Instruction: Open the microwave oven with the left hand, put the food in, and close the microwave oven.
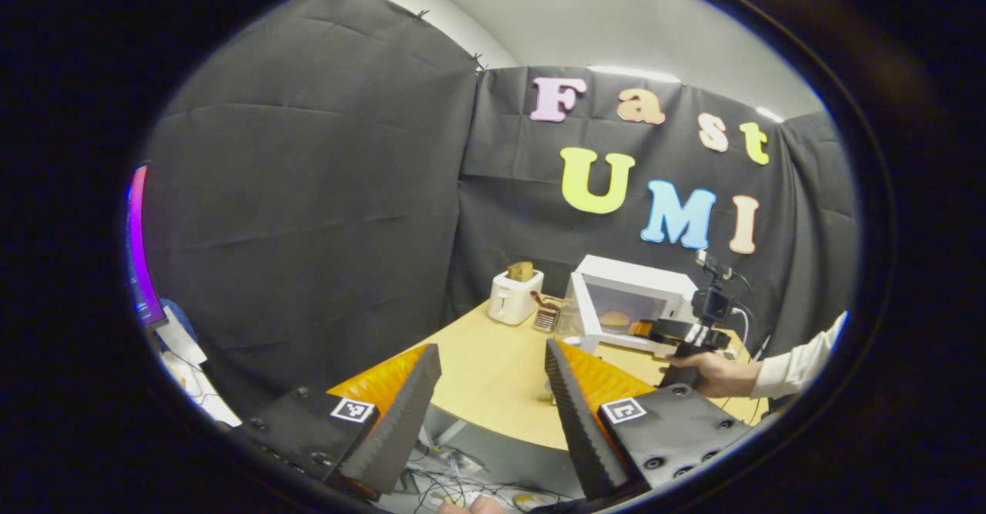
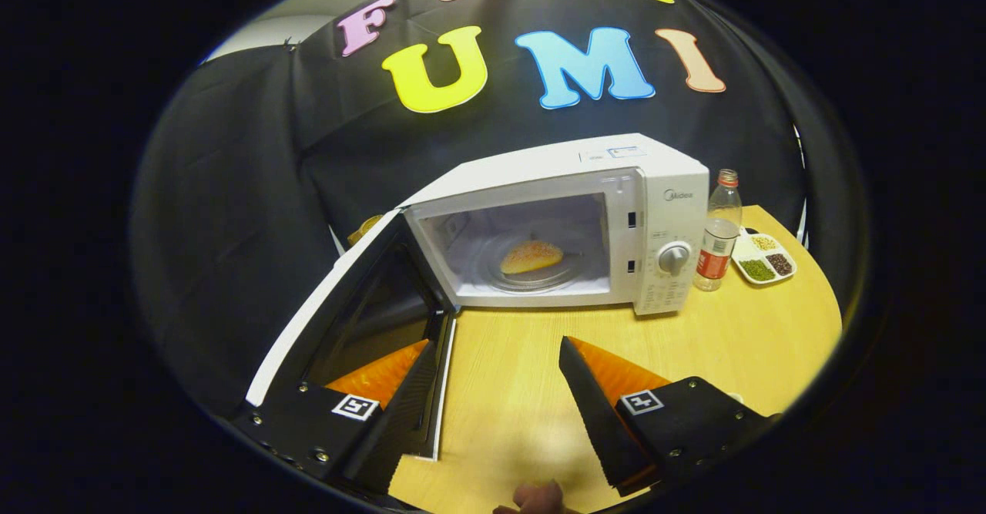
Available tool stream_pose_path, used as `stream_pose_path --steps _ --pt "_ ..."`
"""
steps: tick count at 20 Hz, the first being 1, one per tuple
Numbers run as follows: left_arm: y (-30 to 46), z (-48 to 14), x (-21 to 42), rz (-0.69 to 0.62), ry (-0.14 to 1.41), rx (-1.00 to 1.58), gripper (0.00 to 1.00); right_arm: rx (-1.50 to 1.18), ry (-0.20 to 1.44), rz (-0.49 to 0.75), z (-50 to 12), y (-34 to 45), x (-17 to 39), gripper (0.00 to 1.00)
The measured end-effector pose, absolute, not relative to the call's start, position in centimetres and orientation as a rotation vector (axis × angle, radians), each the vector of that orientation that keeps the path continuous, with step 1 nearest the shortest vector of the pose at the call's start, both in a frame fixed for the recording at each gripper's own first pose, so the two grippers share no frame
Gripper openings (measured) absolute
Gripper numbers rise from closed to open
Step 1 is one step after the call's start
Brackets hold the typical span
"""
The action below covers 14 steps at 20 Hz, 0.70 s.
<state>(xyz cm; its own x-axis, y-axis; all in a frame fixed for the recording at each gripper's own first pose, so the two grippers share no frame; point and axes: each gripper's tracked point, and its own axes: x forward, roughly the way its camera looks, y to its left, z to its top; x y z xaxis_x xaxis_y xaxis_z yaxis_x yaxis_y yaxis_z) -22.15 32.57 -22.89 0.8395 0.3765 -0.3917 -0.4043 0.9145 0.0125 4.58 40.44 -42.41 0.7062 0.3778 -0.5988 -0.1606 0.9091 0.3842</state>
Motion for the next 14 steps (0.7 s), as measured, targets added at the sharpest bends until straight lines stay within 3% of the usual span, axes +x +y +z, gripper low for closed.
stream_pose_path --steps 14 --pt "29.7 -20.2 -18.1 0.435 0.346 -0.012 0.87 0.222 0.650 0.593 -32.5 30.9 -5.8 0.98"
